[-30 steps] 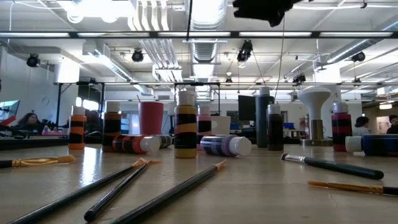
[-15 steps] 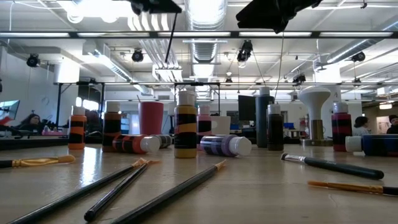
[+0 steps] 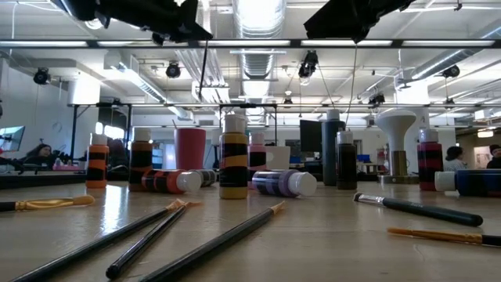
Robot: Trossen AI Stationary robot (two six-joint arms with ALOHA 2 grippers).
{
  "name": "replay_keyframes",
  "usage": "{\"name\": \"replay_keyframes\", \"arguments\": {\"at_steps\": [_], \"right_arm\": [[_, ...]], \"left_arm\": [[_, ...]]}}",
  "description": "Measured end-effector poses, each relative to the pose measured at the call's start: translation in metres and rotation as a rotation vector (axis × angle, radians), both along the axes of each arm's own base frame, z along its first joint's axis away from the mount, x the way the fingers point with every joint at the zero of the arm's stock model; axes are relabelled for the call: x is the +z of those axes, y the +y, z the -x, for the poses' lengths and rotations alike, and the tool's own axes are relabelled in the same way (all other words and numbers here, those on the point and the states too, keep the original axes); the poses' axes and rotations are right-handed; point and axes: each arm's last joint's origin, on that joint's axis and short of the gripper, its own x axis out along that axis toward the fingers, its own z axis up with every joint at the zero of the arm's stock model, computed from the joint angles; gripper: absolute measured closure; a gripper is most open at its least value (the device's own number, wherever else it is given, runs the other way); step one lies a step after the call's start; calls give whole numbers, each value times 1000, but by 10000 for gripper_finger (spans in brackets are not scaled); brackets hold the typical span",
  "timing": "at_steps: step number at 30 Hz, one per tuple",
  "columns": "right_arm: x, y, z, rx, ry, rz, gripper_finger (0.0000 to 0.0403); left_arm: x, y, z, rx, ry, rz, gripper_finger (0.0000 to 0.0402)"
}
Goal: Pick & Place Paint Supplies
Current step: Put the silver paint brush into the pink cup
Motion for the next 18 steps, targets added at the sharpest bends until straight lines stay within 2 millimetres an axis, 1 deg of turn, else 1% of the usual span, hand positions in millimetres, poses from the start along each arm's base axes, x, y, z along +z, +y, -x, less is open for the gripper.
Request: {"name": "replay_keyframes", "arguments": {"at_steps": [8,18], "right_arm": [[8,-3,17,-3,-55,-10,207],[4,-8,39,-7,-99,-33,237]], "left_arm": [[-20,14,14,37,-70,-6,401],[-39,32,25,83,-103,23,401]]}}
